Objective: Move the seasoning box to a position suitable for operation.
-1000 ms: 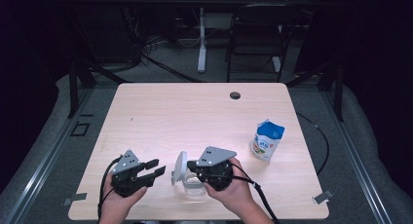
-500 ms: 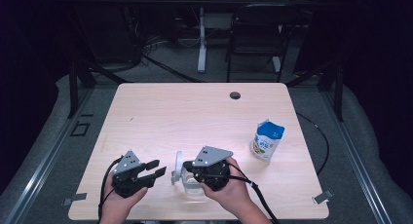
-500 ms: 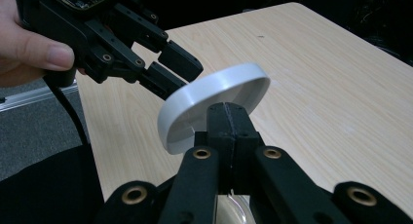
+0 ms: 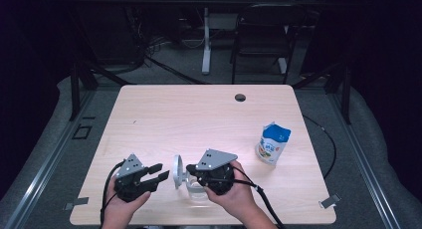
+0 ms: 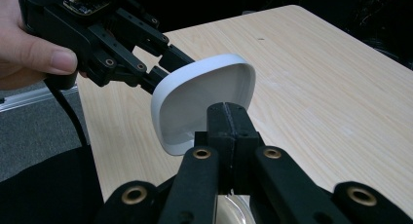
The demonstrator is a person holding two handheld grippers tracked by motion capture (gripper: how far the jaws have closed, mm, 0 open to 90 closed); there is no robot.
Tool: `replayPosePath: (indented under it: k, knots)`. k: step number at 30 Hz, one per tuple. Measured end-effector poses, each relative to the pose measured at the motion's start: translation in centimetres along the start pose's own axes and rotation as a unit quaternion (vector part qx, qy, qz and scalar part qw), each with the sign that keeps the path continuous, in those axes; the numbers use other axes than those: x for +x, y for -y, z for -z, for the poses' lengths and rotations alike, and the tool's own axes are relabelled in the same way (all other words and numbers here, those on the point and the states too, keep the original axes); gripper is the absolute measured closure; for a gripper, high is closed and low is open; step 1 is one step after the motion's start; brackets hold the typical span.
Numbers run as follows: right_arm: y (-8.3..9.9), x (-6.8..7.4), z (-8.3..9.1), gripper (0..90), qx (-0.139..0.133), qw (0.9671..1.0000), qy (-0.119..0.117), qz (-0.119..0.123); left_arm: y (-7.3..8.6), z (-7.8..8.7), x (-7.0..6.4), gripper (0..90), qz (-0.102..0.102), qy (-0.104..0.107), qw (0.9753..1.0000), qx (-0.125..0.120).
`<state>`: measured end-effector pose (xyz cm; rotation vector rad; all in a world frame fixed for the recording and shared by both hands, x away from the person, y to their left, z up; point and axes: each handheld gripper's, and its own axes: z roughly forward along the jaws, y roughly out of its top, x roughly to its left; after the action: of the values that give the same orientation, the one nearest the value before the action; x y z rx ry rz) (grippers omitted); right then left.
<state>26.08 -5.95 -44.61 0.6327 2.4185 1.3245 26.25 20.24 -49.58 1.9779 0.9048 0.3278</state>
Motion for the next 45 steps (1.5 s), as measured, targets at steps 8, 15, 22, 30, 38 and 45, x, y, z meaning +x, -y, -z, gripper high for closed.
replayPosePath:
  k: [8, 15, 22, 30, 38, 45]
  knots:
    - [0.6, -0.2, 0.6, 88.9, 0.001, 0.9999, 0.011, -0.002, 0.1, -0.1, -0.4, 61.2, -0.009, -0.004, 0.9999, 0.002]
    - [1.3, -0.1, 1.6, 84.0, 0.005, 0.9997, 0.023, 0.002, 0.1, 0.4, -0.4, 61.1, -0.011, -0.012, 0.9999, -0.002]
    - [2.4, -0.2, 2.5, 77.2, 0.006, 0.9990, 0.045, -0.003, 0.6, 0.7, 0.1, 61.0, -0.003, -0.012, 0.9999, 0.002]
    - [3.5, -0.9, 2.4, 66.2, 0.005, 0.9983, 0.055, -0.019, 0.6, 1.1, 0.6, 60.7, 0.006, -0.016, 0.9998, -0.006]
    - [4.4, -2.1, 3.0, 54.7, -0.007, 0.9950, 0.097, -0.024, 0.2, 1.7, 1.3, 60.5, 0.019, -0.014, 0.9995, -0.019]
    - [6.0, -3.1, 3.7, 56.1, -0.018, 0.9925, 0.111, -0.049, 0.5, 1.6, 1.6, 59.7, 0.028, -0.018, 0.9993, -0.017]
